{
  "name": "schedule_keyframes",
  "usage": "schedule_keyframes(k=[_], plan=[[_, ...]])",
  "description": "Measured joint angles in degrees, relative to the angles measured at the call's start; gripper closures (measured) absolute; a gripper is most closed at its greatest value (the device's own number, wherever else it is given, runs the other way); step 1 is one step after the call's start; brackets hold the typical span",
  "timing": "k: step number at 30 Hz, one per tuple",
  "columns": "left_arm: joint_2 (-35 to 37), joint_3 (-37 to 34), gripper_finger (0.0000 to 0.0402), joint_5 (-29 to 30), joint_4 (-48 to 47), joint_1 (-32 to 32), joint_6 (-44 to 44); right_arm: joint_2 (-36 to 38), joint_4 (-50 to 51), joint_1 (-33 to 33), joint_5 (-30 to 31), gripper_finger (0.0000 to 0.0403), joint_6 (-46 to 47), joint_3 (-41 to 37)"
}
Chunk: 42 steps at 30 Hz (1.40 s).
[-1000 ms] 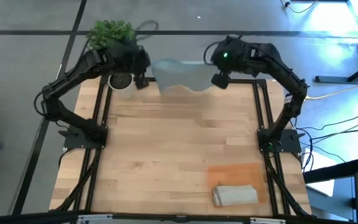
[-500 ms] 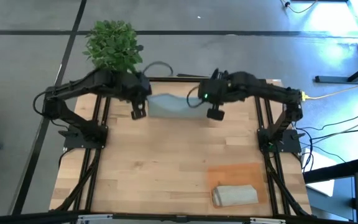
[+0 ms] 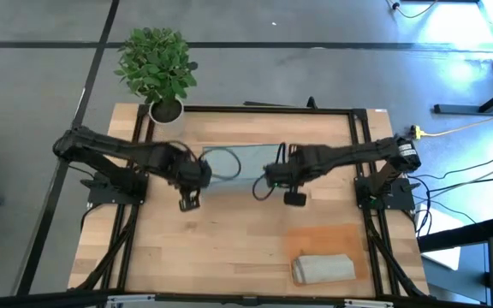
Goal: Roll microfiber towels into tight, uniform cylinder then place into a basket
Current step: Roll the light blue microfiber towel
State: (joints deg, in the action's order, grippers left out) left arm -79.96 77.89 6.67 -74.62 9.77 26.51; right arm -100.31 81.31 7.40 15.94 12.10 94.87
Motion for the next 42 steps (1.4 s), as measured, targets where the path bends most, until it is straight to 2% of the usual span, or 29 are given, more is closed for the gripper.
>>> schedule_keyframes(k=[8, 14, 21, 28, 34, 39, 42], plan=[[0.0, -12.7, 0.0401, -4.9, 16.5, 5.2, 7.1, 0.0, -16.0, 2.6, -8.9, 0.0393, 1.5, -13.9], [0.0, -16.7, 0.0401, -4.1, 18.7, 5.1, 9.2, 0.0, -20.2, 2.3, -9.6, 0.0393, 1.9, -18.4], [0.0, -19.0, 0.0401, 0.0, 18.5, 0.0, 8.9, 0.0, -20.5, -2.2, -3.7, 0.0393, -1.6, -18.6], [0.0, -22.5, 0.0401, 2.1, 19.3, -6.9, 4.8, -0.2, -24.9, -8.9, -3.5, 0.0393, -7.7, -18.7], [0.0, -27.5, 0.0401, 2.6, 25.1, -12.4, 2.5, -0.4, -27.4, -14.1, -3.5, 0.0393, -8.2, -18.7], [0.0, -28.5, 0.0401, 6.3, 27.7, -15.9, 0.7, -0.5, -30.1, -17.3, -3.5, 0.0393, -8.3, -20.8], [0.0, -28.5, 0.0401, 6.6, 29.4, -18.0, -1.5, -0.5, -31.7, -18.7, -3.5, 0.0393, -8.3, -22.7]])
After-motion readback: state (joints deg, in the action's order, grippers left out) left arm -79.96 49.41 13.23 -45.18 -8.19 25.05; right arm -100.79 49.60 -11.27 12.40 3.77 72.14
